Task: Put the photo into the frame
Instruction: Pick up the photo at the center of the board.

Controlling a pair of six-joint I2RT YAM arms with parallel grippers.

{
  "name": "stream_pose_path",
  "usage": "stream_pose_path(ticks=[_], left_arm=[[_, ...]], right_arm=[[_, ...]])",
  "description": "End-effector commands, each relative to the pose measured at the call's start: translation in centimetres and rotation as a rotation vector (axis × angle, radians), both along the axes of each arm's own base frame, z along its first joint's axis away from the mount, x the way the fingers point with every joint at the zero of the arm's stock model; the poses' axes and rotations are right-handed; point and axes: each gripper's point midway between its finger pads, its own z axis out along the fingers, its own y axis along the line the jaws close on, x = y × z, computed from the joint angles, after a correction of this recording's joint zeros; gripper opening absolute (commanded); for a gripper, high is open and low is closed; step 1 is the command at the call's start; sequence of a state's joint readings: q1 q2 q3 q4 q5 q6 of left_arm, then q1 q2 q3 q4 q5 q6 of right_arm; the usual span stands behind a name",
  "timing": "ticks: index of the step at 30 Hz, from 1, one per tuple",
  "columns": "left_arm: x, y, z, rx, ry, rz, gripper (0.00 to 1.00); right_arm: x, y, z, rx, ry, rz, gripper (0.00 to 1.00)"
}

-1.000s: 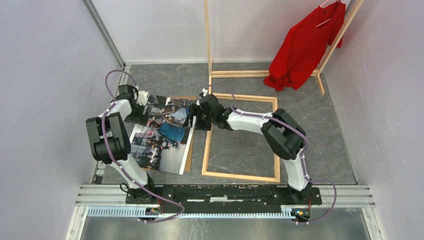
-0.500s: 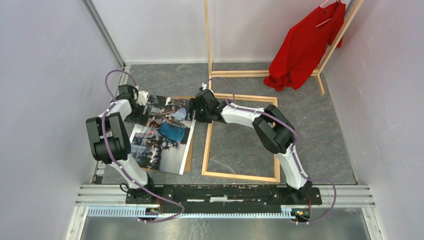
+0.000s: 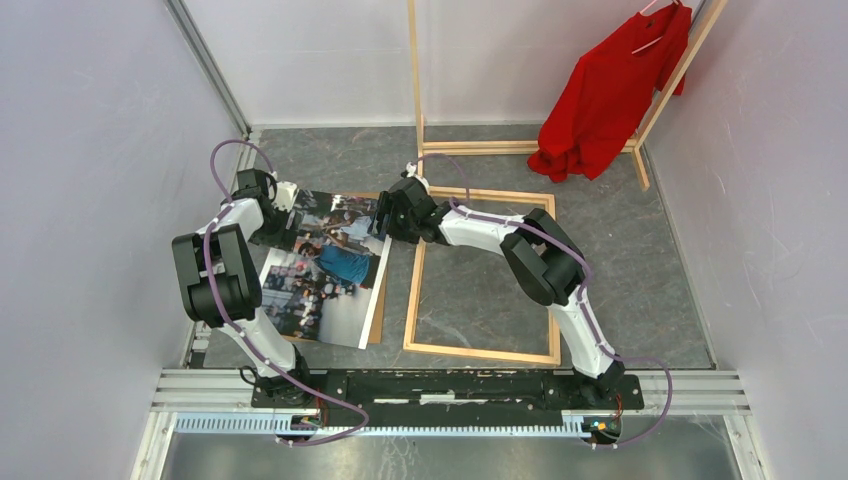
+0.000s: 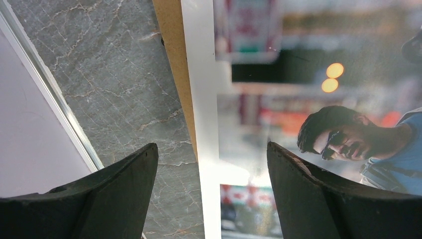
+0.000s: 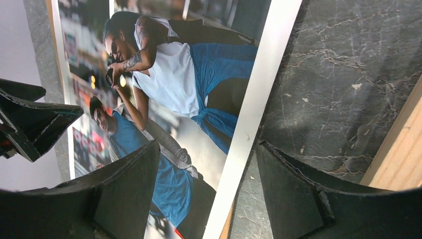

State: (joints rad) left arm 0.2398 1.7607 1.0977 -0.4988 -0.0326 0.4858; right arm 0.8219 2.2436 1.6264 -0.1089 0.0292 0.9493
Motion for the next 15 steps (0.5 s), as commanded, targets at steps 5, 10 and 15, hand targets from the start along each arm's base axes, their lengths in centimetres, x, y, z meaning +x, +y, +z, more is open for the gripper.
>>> stream_pose_path(ticks=[5,10,15], left_arm=[[-1.9,-1.1,-2.2,-0.038,0.104,-0.036,0.87],[-1.9,-1.0,-2.1,-0.034,0.104,-0.037,0.86],[-2.0,-0.9,-2.4,-0.031,0.109,-0.039,0.86]], right_arm=[[-0.2,1.5,2.3,0.163,-0.034,0.005,0.75],[-0.2,2.0,5.2,0.217,-0.085,0.032,0.72],[-0.5,1.7,7.0,0.242,-0.133,0.036,0.71]])
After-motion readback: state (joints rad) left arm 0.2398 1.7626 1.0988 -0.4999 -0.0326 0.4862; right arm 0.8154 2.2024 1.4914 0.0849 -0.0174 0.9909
